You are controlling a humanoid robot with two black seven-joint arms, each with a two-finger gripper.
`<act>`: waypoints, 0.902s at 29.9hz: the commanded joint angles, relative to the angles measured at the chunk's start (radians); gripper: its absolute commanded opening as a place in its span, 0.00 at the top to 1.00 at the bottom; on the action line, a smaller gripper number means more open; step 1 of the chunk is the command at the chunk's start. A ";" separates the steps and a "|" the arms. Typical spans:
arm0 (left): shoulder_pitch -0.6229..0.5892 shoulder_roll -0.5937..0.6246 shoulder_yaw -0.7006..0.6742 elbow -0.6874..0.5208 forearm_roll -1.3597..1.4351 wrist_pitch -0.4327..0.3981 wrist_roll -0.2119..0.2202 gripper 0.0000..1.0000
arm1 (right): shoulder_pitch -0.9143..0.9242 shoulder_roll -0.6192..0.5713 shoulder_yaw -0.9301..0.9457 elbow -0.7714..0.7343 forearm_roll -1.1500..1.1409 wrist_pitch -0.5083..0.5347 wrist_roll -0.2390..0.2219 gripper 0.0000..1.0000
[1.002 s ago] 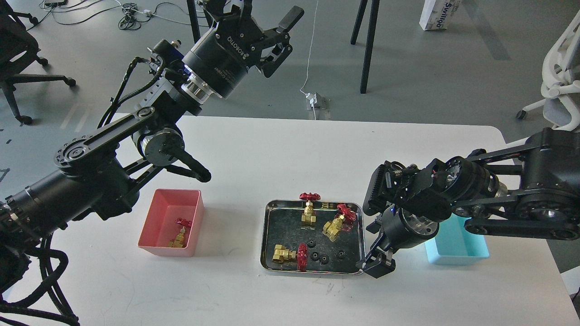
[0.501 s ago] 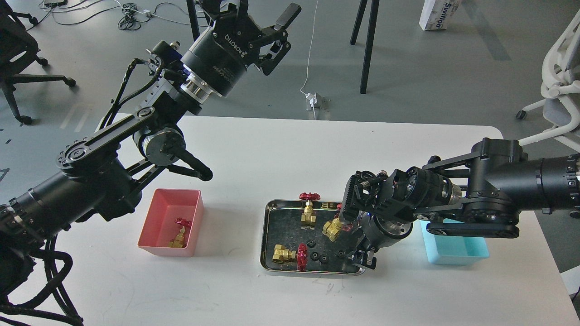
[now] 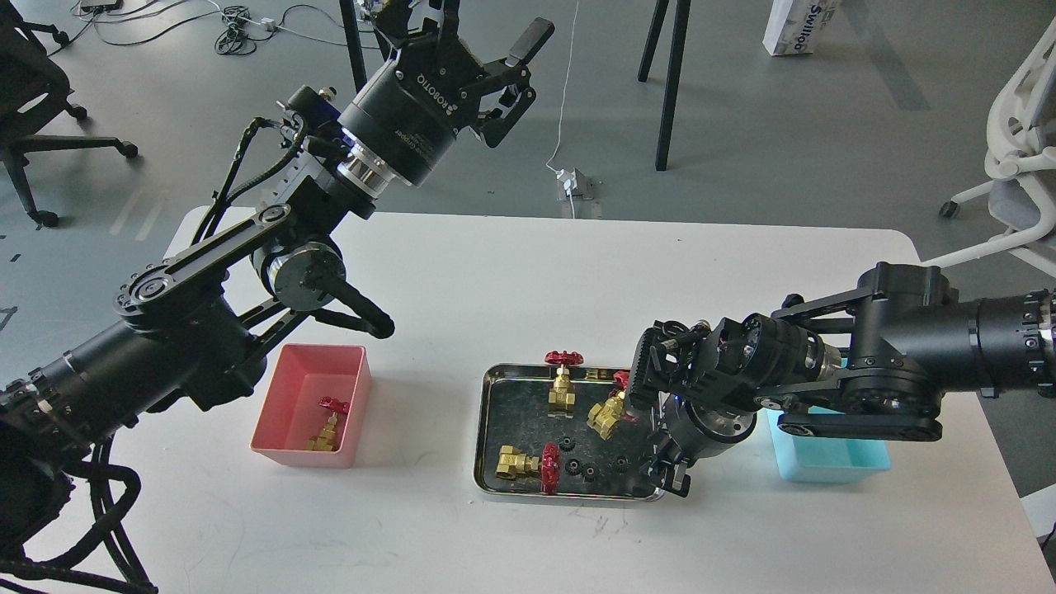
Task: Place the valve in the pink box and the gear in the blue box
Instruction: 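Close the right gripper on the small black gear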
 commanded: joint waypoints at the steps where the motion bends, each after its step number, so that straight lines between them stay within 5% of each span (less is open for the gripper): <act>1: 0.003 -0.003 0.000 0.001 0.000 0.000 0.000 0.15 | -0.001 0.017 0.001 -0.015 0.000 0.000 0.000 0.58; 27: 0.020 -0.003 0.000 0.013 0.000 -0.003 0.000 0.14 | -0.040 0.122 0.001 -0.114 0.014 0.000 0.000 0.58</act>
